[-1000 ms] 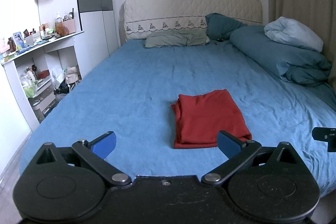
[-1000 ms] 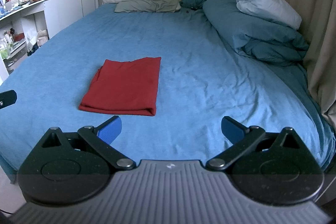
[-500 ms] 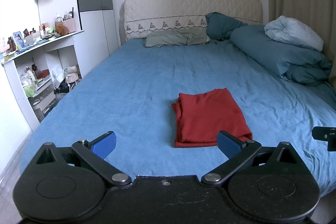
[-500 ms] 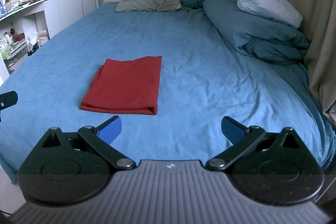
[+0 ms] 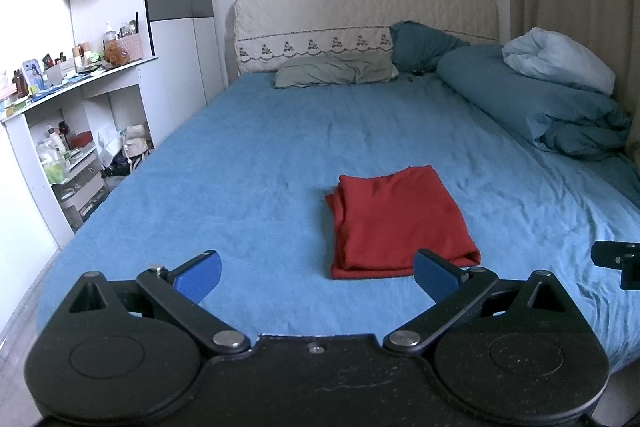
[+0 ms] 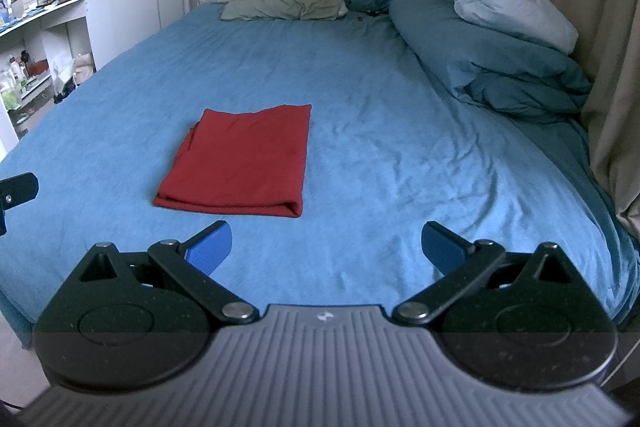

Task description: Fold small clothes

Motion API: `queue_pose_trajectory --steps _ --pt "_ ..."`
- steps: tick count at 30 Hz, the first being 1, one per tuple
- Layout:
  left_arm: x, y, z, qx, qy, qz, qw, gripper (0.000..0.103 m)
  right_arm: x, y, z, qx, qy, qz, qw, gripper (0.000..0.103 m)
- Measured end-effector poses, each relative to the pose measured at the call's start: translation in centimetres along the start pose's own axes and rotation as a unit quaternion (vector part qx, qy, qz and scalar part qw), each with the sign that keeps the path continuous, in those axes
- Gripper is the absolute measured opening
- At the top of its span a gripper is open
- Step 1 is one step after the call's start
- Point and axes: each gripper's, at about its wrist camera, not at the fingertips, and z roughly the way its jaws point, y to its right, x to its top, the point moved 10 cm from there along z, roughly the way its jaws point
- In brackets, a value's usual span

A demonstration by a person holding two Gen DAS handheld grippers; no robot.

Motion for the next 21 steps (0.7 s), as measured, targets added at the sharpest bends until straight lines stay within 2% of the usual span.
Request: queue_pose_trajectory --steps 21 --pt "-0.27 -0.10 0.16 -0.010 0.008 -0.002 0.9999 0.103 0.05 0.08 0.06 0.002 0.000 0.000 1.000 0.103"
